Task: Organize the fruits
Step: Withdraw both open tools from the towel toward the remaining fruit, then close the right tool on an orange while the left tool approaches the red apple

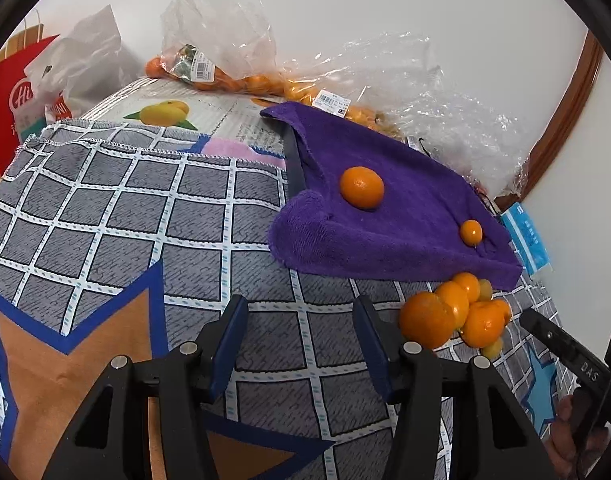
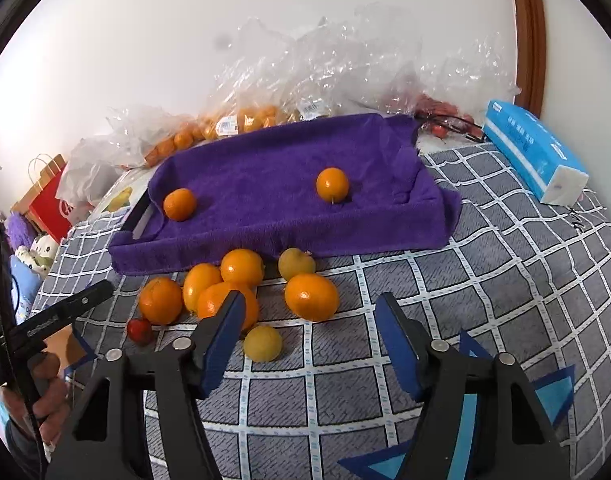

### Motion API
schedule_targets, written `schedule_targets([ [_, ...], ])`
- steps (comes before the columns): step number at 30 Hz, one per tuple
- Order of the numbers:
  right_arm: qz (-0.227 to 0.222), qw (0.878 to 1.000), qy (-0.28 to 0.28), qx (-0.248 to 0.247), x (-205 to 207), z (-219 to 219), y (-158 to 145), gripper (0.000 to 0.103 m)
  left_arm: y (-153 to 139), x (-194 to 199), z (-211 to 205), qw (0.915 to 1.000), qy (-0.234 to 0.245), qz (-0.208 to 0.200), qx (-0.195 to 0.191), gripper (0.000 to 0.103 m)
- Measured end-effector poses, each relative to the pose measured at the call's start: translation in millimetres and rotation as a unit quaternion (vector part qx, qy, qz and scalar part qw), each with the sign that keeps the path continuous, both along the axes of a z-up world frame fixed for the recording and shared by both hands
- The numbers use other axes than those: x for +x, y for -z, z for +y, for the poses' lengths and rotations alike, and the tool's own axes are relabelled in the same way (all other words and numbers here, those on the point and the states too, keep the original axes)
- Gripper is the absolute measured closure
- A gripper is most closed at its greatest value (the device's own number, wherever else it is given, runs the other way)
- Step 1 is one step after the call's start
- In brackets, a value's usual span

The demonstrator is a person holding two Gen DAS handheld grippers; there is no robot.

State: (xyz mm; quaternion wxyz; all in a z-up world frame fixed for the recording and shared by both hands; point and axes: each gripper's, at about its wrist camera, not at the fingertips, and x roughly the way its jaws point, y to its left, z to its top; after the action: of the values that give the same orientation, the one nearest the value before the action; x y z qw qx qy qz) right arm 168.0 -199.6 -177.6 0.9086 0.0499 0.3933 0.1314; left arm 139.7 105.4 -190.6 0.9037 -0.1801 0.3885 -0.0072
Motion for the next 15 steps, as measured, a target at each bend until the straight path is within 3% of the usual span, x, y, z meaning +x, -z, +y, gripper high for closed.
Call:
schedule_targets([
  [3, -0.004, 1.000, -0.002, 0.005, 3.5, 1.9, 4.2, 0.040, 0.1, 1.3, -5.3, 0.9999, 0.009, 0.001, 0.011, 0.052],
  [8, -0.006, 1.000, -0.010, -0.005, 10.4, 6.5, 8.6, 0.057, -0.3, 1.3, -10.2, 0.9996, 0.018, 0.001, 0.020, 0.051],
  [15, 0.012, 1.000, -0.026, -0.007, 19.0, 10.2, 22.0, 0.059, 0.4, 1.6, -8.5, 0.9997, 0.018, 0.003, 0.016, 0.050],
])
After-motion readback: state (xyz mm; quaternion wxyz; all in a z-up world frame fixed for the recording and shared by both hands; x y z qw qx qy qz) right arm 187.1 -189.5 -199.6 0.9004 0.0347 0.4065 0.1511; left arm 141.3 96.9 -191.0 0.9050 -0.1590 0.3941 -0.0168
